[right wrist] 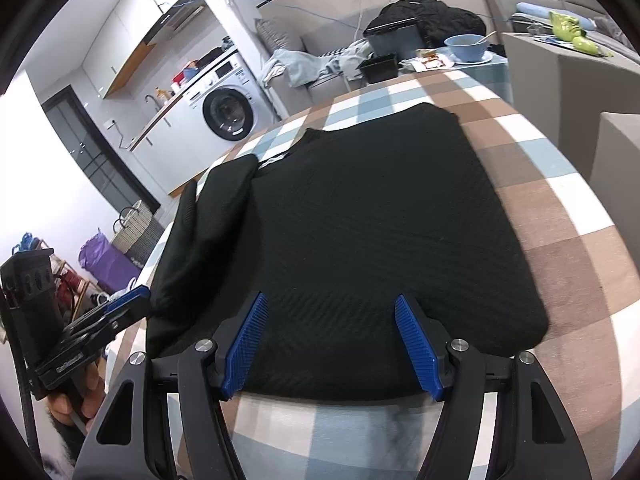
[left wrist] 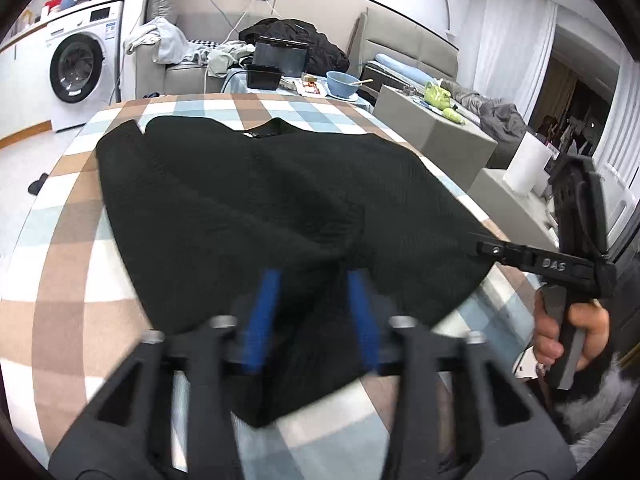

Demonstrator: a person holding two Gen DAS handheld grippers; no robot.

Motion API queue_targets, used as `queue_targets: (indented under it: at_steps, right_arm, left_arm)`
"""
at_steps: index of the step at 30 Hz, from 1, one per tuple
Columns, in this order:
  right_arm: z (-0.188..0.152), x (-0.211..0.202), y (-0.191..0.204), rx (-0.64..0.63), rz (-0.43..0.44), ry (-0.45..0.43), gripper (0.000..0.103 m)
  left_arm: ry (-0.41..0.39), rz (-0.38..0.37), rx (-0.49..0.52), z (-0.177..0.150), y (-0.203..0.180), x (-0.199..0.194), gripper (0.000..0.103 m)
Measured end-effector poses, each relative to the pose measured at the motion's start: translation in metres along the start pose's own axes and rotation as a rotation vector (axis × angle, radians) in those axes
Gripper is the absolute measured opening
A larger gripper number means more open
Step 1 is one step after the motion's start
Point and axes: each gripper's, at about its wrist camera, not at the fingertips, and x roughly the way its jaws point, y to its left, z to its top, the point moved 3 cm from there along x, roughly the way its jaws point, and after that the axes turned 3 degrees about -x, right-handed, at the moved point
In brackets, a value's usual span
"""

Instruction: Fold small clothes

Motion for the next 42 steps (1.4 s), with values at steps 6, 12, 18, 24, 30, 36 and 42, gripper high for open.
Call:
queue_targets:
  at_steps: [6,12,18,24,30,36,42]
  right_arm:
    - [0.009,0.01,0.016,0.003,0.086,0.017,0.068]
    - [0.026,0.047,0.038,0.047,0.201,0.081,0.066]
    - [0.04,0.092,0.069,0.028,0.24,0.146,0.059]
    - [0.047,0.125,0.09,0.021,0.245,0.187,0.022]
    - [0.05,0.086,0.112,-0.049,0.339,0.092,0.008]
    - [0.025,0.025,0.095,0.026,0.377,0.043,0.008]
    - [-0.017,0.048,0.06,0.026,0.172,0.198,0.008]
  left_arm:
    - [-0.046,0.004,-0.024,0.005,0.015,-0.038,0.059]
    - [-0.09,0.085,-0.113,0.027,0.053,-0.048,0.06]
    - [-0.069,0.204,-0.159,0.033,0.091,-0.044,0.06]
    - [-0.034,0.246,-0.213,0.024,0.117,-0.042,0.06]
    - [-0.068,0.249,-0.229,0.029,0.12,-0.051,0.06]
    - [-0.089,0.236,-0.231,0.033,0.119,-0.062,0.06]
    - [-0.073,0.227,-0.207,0.032,0.108,-0.059,0.06]
